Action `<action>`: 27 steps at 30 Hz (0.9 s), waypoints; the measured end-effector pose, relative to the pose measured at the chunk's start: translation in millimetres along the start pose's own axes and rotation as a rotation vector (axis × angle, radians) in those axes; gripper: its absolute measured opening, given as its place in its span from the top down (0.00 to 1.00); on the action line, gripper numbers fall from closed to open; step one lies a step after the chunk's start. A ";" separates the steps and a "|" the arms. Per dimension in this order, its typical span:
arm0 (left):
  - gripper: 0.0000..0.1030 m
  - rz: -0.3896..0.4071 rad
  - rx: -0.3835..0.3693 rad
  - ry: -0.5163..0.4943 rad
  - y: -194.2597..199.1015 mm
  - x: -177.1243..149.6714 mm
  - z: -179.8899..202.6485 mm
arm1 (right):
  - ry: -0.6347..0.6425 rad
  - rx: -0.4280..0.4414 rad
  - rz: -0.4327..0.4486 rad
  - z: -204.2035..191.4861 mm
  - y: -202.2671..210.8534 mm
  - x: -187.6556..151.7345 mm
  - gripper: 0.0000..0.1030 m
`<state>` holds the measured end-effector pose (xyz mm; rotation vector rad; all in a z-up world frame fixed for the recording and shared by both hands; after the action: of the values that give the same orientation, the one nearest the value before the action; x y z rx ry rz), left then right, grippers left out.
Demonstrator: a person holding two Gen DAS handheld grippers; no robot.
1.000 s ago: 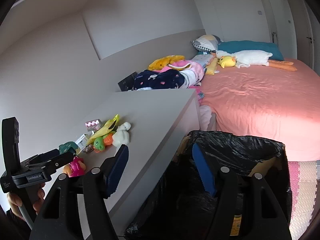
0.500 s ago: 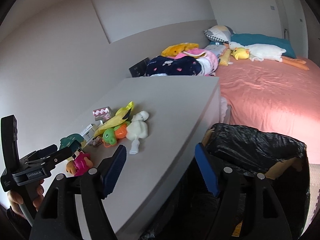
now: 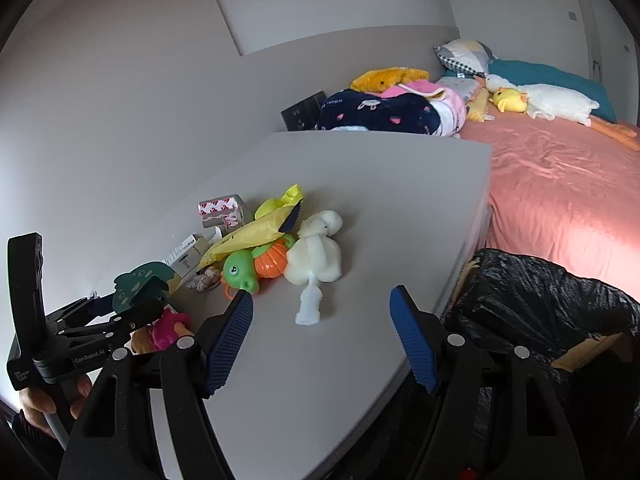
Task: Collect trash
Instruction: 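Move both open tools back to the pile on the table, then grasp the white plush toy with the right tool while the left tool grasps the translucent blue sheet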
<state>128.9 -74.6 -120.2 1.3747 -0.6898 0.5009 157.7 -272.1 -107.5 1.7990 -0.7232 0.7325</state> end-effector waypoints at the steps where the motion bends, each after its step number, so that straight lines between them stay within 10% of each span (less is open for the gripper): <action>1: 0.33 -0.005 0.002 -0.001 -2.3 -1.1 -2.3 | -0.001 0.004 -0.007 -1.2 -3.9 -0.2 0.30; 16: 0.43 -0.023 -0.034 -0.007 -16.8 -4.3 -10.4 | 0.025 -0.044 -0.104 -5.2 -64.1 4.0 0.32; 27: 0.40 -0.004 -0.067 -0.026 -20.5 -1.2 -12.8 | 0.098 -0.093 -0.141 -9.1 -89.7 4.5 0.59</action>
<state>144.1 -64.8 -136.3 1.3219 -0.7186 0.4538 227.2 -237.2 -153.3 1.6987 -0.5510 0.6779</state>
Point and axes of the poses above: each gripper's, at about its wrist camera, not at the fingertips, and y roughly against the way its jaws point, z to its right, x to its top, the point moved 10 cm from there along -y, roughly the way its jaws point, and after that the axes turned 5 degrees about z, right-handed, at the moved point
